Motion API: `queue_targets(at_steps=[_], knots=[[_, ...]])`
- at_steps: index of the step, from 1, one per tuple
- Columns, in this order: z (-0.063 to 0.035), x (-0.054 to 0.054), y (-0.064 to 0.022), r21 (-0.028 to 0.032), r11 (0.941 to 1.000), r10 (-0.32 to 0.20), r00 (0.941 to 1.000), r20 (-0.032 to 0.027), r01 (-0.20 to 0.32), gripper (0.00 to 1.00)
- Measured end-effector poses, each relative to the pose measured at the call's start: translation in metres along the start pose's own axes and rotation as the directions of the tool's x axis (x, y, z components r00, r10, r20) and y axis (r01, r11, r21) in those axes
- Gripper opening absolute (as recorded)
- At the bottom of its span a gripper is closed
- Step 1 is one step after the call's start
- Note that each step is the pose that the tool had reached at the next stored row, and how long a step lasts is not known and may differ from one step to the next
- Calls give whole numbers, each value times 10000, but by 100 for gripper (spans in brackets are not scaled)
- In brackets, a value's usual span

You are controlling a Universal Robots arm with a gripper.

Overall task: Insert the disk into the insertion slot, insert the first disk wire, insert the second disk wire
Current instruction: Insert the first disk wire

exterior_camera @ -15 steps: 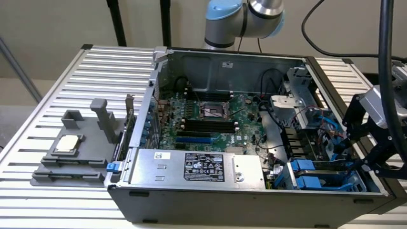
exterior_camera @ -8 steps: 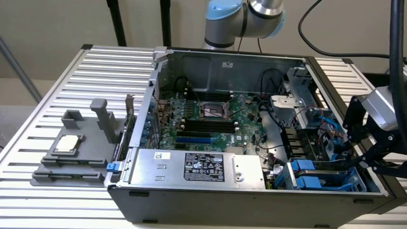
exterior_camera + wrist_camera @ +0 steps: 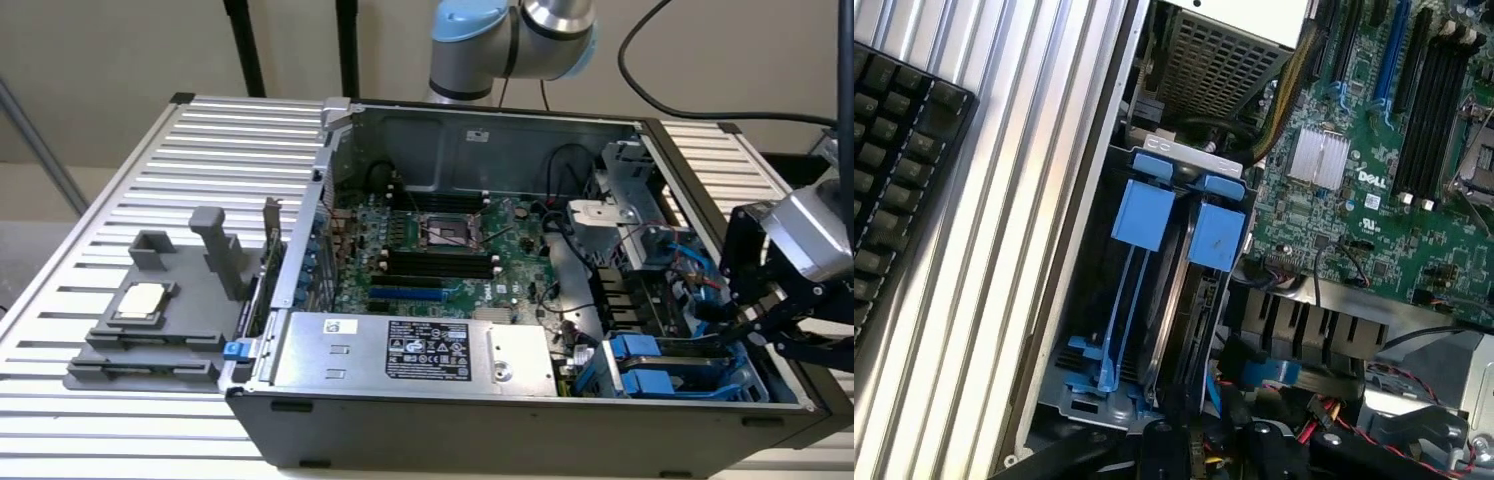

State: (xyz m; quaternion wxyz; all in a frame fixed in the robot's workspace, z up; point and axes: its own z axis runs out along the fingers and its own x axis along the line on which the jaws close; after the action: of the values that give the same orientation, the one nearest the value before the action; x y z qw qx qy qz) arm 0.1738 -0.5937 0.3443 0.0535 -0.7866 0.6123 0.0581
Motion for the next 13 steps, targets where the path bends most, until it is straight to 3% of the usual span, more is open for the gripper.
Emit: queue_targets(at_steps=[1,2,8,13], knots=[[4,1,0,-1,10000,-43,10000,23,43,27],[7,2,1,-1,10000,-82,10000,47,82,20],[13,1,19,9,9998,-191,9997,152,191,16],[15,-38,183,23,9998,-200,9997,153,200,16]])
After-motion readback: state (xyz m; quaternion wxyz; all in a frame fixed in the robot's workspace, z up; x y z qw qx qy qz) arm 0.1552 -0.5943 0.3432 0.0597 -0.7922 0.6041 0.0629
